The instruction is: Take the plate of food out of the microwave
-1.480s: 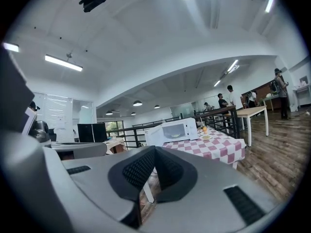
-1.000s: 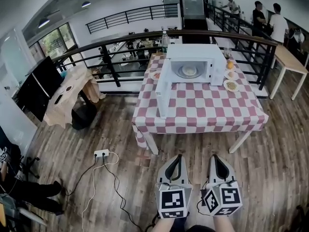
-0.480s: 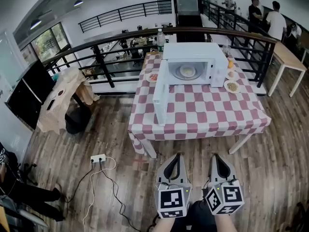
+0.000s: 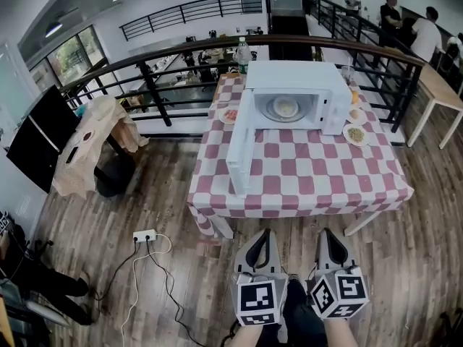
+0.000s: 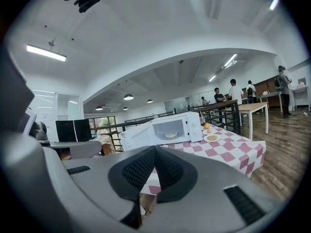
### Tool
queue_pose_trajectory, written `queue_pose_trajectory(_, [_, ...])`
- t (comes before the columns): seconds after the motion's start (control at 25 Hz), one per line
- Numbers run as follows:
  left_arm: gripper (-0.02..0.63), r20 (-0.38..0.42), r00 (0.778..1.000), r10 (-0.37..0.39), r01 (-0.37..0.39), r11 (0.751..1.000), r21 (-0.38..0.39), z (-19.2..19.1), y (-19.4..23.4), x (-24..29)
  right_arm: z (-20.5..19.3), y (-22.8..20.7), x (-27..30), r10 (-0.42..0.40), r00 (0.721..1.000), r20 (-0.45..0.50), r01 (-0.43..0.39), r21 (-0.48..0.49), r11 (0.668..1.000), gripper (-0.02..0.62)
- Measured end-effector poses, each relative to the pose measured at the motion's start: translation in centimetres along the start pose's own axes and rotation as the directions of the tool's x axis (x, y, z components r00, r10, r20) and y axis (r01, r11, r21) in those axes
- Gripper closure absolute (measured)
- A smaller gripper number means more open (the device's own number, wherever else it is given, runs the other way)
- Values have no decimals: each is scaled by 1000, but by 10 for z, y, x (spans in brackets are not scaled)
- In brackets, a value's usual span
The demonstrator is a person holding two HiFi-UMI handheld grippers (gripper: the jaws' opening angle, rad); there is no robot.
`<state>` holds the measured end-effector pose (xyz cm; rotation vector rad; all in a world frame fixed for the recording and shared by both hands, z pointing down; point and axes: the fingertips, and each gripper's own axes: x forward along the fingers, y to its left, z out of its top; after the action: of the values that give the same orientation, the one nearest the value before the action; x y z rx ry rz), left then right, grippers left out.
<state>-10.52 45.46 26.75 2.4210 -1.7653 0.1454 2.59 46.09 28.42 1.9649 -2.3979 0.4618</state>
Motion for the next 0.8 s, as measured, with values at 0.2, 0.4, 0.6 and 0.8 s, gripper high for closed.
queue_pose_trajectory(0.2, [592, -7, 1000, 13, -13, 1000, -2, 7, 0, 49, 13, -25, 43, 11, 1000, -12, -11, 7, 1000, 598])
queue_pose_trajectory(0.4, [592, -12, 999, 38, -38, 999, -6, 17, 0, 97, 30, -49, 87, 31, 999, -21, -31, 14, 999, 598])
queue_pose_trajectory(0.6, [592, -11, 998, 57, -57, 998, 0, 24, -2, 145, 45, -71, 131, 58, 998, -17, -58, 21, 998, 598])
queue_pose_trajectory(0.8, [592, -2, 998, 62, -62, 998, 8, 34, -7, 184, 58, -88, 167, 83, 996, -16, -83, 18, 996, 598])
